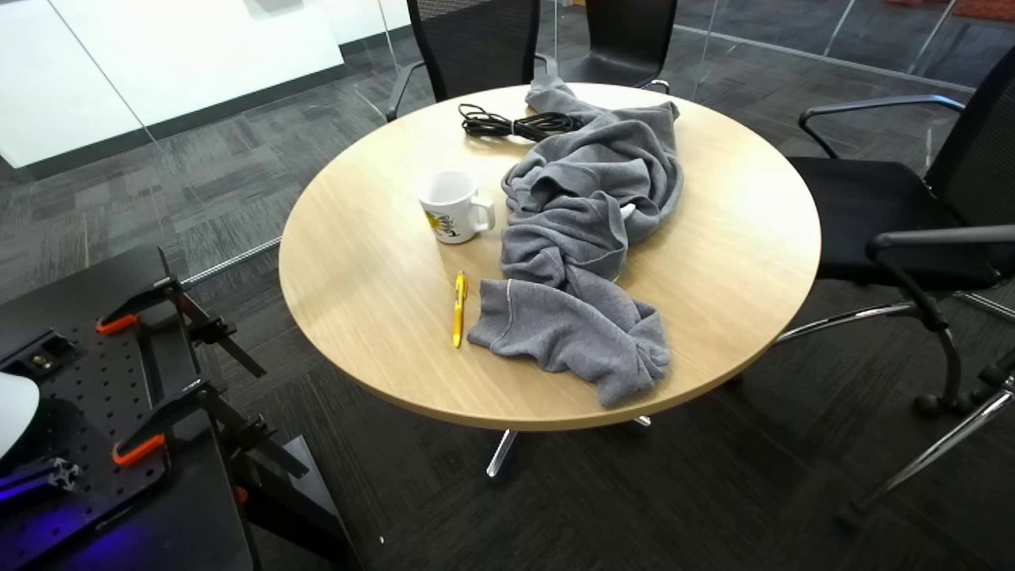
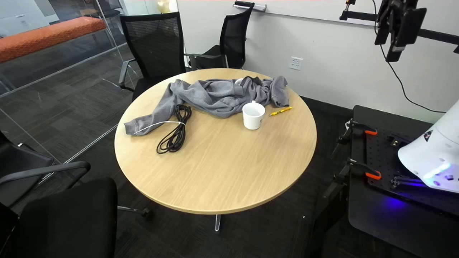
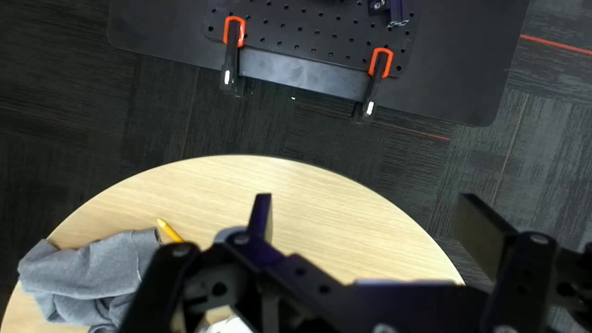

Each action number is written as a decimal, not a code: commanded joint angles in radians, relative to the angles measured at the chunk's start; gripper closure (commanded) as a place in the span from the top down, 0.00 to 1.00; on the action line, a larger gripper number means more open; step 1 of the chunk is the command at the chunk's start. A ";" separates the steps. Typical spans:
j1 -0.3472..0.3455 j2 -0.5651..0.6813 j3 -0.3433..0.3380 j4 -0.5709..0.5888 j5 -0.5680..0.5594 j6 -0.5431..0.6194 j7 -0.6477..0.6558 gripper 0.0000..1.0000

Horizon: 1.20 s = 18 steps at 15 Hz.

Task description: Move the white mug forward, place the yellow pen inside the white mug

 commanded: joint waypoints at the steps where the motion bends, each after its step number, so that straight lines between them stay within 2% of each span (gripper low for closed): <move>1: 0.003 0.022 -0.002 0.017 0.001 0.028 0.008 1.00; 4: 0.004 0.068 0.001 0.043 0.002 0.084 0.008 1.00; 10: 0.015 0.213 -0.021 0.060 0.014 0.320 -0.053 1.00; 16: 0.013 0.381 -0.034 0.083 -0.018 0.547 -0.181 1.00; 18: 0.021 0.430 -0.049 0.089 0.002 0.604 -0.251 1.00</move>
